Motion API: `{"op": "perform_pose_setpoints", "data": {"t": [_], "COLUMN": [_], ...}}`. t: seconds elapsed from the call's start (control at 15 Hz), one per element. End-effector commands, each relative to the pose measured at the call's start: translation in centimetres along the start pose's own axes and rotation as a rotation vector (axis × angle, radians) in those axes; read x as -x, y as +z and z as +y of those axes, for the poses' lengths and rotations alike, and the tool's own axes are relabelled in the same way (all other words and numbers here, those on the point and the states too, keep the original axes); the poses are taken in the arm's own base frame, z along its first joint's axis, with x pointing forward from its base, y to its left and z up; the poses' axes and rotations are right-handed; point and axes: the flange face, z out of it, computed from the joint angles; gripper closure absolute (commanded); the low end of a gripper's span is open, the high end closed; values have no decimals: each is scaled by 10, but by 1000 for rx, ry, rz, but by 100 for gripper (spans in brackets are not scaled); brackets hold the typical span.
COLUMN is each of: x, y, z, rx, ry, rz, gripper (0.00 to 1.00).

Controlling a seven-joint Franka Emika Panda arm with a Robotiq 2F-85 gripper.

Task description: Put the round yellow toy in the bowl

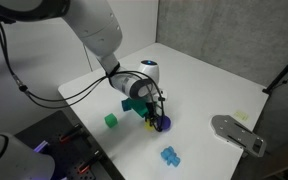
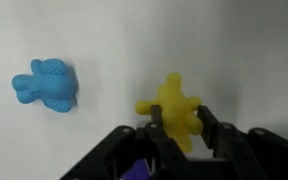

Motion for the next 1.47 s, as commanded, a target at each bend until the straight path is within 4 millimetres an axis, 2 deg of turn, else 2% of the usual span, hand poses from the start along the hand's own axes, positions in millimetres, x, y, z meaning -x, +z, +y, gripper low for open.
{"op": "perform_pose_setpoints", "data": {"t": [0.0, 0.27, 0.53, 0.73, 1.07, 1.4], "x": [-3, -19, -34, -41, -47, -50], "y": [-45, -88, -121, -134, -138, -115], "z": [11, 9, -19, -49, -95, -117], "rx": [3, -11, -20, -29, -34, -27], "ry": [35, 50, 23, -11, -83, -123], "rz": [49, 127, 206, 240, 284, 273], "gripper": [85, 89, 89, 89, 89, 89]}}
